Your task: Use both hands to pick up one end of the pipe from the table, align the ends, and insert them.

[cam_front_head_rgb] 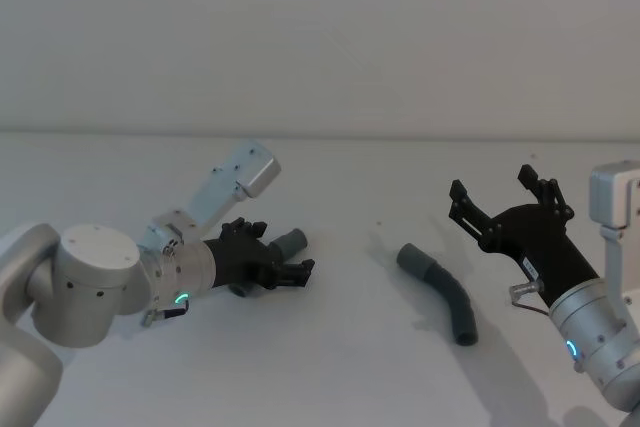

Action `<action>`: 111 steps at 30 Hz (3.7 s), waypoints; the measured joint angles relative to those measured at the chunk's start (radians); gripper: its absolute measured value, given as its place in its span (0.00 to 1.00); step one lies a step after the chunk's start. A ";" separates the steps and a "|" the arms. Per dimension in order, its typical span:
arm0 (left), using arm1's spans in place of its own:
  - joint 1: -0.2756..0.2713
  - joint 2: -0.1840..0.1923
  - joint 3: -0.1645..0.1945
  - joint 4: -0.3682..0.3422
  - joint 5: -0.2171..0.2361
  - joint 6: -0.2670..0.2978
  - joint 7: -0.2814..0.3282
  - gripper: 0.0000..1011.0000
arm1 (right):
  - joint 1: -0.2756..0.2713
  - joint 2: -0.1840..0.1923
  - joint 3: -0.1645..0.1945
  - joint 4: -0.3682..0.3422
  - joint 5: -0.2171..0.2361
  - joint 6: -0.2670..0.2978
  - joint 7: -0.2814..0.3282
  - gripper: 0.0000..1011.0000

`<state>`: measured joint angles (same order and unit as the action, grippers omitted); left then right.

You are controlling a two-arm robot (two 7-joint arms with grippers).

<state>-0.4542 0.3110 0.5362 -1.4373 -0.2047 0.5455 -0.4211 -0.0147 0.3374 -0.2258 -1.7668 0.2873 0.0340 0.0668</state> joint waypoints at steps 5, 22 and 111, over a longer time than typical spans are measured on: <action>-0.001 0.000 -0.001 0.001 0.002 0.005 -0.006 0.92 | 0.000 0.000 0.000 0.000 0.000 0.000 0.000 0.99; -0.003 0.000 -0.003 0.003 0.004 0.012 -0.015 0.45 | 0.000 0.000 0.000 0.000 0.000 0.000 0.000 0.99; -0.004 0.000 -0.003 0.003 0.004 0.014 -0.017 0.35 | 0.011 0.012 -0.011 -0.053 0.051 0.573 0.063 0.99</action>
<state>-0.4581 0.3109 0.5335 -1.4343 -0.2005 0.5591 -0.4383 -0.0032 0.3494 -0.2368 -1.8198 0.3379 0.6069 0.1301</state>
